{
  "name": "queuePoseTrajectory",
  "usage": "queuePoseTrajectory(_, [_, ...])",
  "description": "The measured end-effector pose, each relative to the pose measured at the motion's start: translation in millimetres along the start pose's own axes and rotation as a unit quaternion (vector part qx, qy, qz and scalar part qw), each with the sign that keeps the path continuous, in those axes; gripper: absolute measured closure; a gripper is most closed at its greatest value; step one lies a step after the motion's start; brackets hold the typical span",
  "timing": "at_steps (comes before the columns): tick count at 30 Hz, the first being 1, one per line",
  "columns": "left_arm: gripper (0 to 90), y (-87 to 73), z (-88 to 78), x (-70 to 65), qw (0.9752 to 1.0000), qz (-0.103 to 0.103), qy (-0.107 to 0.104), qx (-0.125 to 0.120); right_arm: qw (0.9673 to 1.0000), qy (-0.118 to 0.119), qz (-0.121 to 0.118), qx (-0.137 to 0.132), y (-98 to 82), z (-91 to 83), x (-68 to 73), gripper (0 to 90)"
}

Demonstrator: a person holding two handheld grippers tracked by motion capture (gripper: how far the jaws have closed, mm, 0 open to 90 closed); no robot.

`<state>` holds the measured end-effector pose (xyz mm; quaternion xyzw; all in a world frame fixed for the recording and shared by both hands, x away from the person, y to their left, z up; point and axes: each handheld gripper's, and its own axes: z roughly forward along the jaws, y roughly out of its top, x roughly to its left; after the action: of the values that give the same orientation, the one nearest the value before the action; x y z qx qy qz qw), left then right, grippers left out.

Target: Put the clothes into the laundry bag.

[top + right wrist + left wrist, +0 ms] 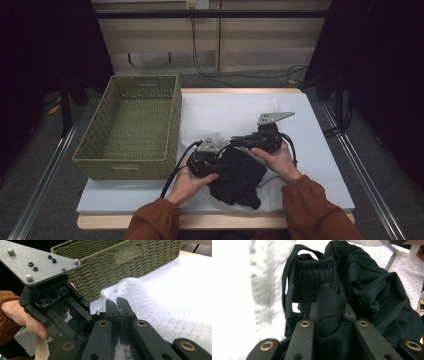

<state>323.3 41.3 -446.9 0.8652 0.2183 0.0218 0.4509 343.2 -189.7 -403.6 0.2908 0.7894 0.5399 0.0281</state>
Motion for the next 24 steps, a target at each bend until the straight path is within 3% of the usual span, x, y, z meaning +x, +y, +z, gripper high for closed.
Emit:
queuePoseTrajectory(1, [77.6, 0.9, 2.4, 0.6, 1.0000, 0.000, -0.001, -0.006, 1.0000, 0.000, 0.000, 0.000, 0.4, -0.3, 0.6, 89.3])
queuePoseTrajectory(5, [77.6, 3.1, 8.0, 1.4, 0.9997, 0.008, 0.020, 0.014, 1.0000, 0.005, -0.003, -0.005, 2.5, -2.1, 2.8, 89.3])
queuePoseTrajectory(13, [77.6, -1.4, 17.6, 12.6, 0.9986, -0.015, 0.044, 0.026, 0.9998, 0.013, 0.001, -0.015, 3.3, -6.2, 6.3, 89.5])
queuePoseTrajectory(16, [77.6, -3.2, 17.5, 14.1, 0.9981, -0.013, 0.056, 0.023, 0.9998, 0.014, -0.005, -0.014, 3.3, -8.0, 8.5, 89.5])
queuePoseTrajectory(18, [77.5, -3.2, 16.5, 15.9, 0.9973, -0.026, 0.066, 0.020, 0.9998, 0.018, -0.002, -0.012, 2.1, -8.1, 8.2, 89.5])
queuePoseTrajectory(20, [77.5, -2.6, 14.4, 17.6, 0.9969, -0.045, 0.063, 0.010, 0.9999, 0.011, -0.003, -0.007, 0.3, -8.5, 8.2, 89.5])
queuePoseTrajectory(22, [77.5, -2.7, 12.3, 18.4, 0.9972, -0.032, 0.066, 0.012, 0.9999, 0.010, -0.004, -0.006, -0.9, -9.6, 8.1, 89.5])
queuePoseTrajectory(24, [77.2, -2.7, 11.1, 17.3, 0.9974, -0.034, 0.064, 0.010, 1.0000, 0.006, -0.006, -0.004, -2.5, -11.1, 7.6, 89.5])
